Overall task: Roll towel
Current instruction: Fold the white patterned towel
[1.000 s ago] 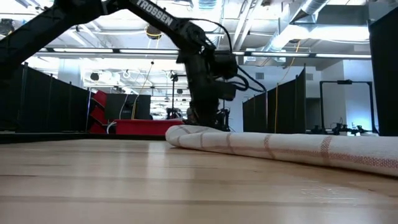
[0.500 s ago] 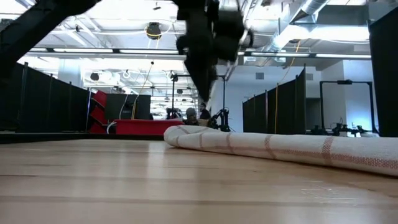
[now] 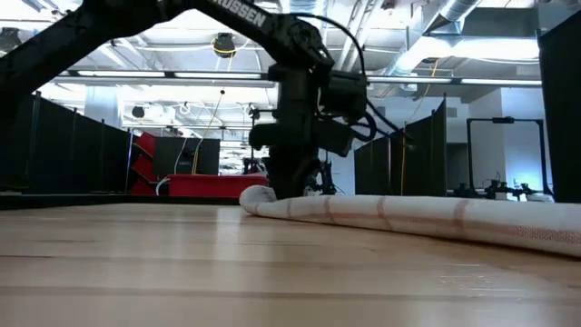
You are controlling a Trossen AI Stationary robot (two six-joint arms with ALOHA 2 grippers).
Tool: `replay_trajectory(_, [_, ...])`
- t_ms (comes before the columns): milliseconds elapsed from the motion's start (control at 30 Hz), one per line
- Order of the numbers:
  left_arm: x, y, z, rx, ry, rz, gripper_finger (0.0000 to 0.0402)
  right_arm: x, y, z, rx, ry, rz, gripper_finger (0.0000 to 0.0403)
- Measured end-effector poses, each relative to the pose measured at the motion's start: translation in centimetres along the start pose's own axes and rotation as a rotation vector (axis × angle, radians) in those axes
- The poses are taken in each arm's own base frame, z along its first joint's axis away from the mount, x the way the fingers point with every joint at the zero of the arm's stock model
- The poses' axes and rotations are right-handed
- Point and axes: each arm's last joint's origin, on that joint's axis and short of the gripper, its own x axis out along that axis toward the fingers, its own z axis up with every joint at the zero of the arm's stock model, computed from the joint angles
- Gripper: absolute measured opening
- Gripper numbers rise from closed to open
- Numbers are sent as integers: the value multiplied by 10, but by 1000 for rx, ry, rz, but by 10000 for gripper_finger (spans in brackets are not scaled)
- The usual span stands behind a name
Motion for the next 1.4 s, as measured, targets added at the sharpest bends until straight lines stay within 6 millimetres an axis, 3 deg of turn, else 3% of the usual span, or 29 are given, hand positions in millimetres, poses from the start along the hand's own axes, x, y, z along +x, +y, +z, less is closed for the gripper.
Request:
replay_trajectory(167, [1, 5, -6, -127, -1, -57, 137, 6, -8, 4, -10, -6, -19, 119])
replay_trajectory(433, [13, -16, -11, -177, 77, -83, 137, 12, -13, 17, -109, 0, -88, 119])
replay_trajectory(533, [18, -28, -23, -193, 100, -108, 137, 13, -14, 22, -124, -1, -116, 119])
replay_trajectory(667, [16, -42, -48, -249, 9, -110, 137, 14, -13, 27, -149, -2, -132, 119])
replay_trajectory(900, [-7, -85, -108, -377, -176, -59, 137, 19, -8, 41, -258, 20, -124, 119])
replay_trajectory(1067, [-6, -124, -139, -444, -181, -62, 137, 24, 1, 61, -369, 84, -94, 119])
replay_trajectory(1233, [1, -160, -149, -447, -233, -67, 137, 28, 7, 80, -487, 143, -58, 116])
replay_trajectory(1400, [6, -190, -146, -450, -285, -86, 137, 32, 9, 97, -635, 191, -29, 111])
